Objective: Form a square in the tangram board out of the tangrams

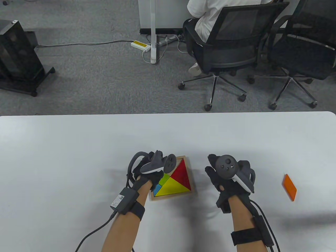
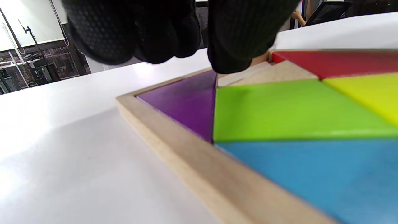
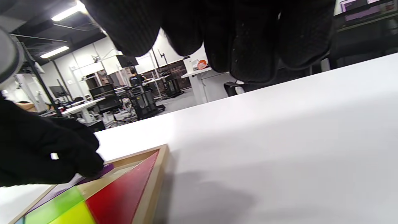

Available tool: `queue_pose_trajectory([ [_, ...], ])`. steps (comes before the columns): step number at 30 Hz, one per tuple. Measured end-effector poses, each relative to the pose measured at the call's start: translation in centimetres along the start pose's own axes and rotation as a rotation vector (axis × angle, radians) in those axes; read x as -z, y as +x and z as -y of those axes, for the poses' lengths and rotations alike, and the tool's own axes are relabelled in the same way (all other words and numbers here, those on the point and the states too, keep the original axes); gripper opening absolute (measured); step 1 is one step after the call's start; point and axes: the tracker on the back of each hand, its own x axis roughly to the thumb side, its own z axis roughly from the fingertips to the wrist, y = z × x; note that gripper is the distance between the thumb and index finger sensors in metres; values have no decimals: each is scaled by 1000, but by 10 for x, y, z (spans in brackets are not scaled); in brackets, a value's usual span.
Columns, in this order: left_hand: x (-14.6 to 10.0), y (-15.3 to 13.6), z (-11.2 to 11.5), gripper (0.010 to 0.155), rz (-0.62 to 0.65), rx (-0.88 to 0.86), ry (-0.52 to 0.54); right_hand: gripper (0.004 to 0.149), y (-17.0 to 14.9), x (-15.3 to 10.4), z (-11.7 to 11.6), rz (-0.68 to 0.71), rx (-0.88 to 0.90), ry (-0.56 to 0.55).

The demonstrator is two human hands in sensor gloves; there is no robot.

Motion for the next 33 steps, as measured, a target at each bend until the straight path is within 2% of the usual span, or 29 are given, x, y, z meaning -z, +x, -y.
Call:
queue_pose_trajectory([
  [5, -4, 0, -5, 43, 20, -40, 20, 64, -25, 0, 28, -96, -111, -15],
  [9, -6, -4, -9, 46, 22, -73, 33, 69, -61, 1, 49, -202, -148, 8],
  [13, -6, -1, -12, 47, 35, -104, 41, 71, -96, 1, 56, -267, -173, 9],
  [22, -10, 3, -15, 48, 51, -104, 55, 75, -173, 3, 42, -408, -213, 72],
  [28, -13, 2, -16, 48, 50, -108, 57, 75, -202, 6, 26, -463, -250, 125],
  [33, -15, 0, -15, 48, 44, -114, 53, 76, -227, 8, 5, -529, -274, 225],
])
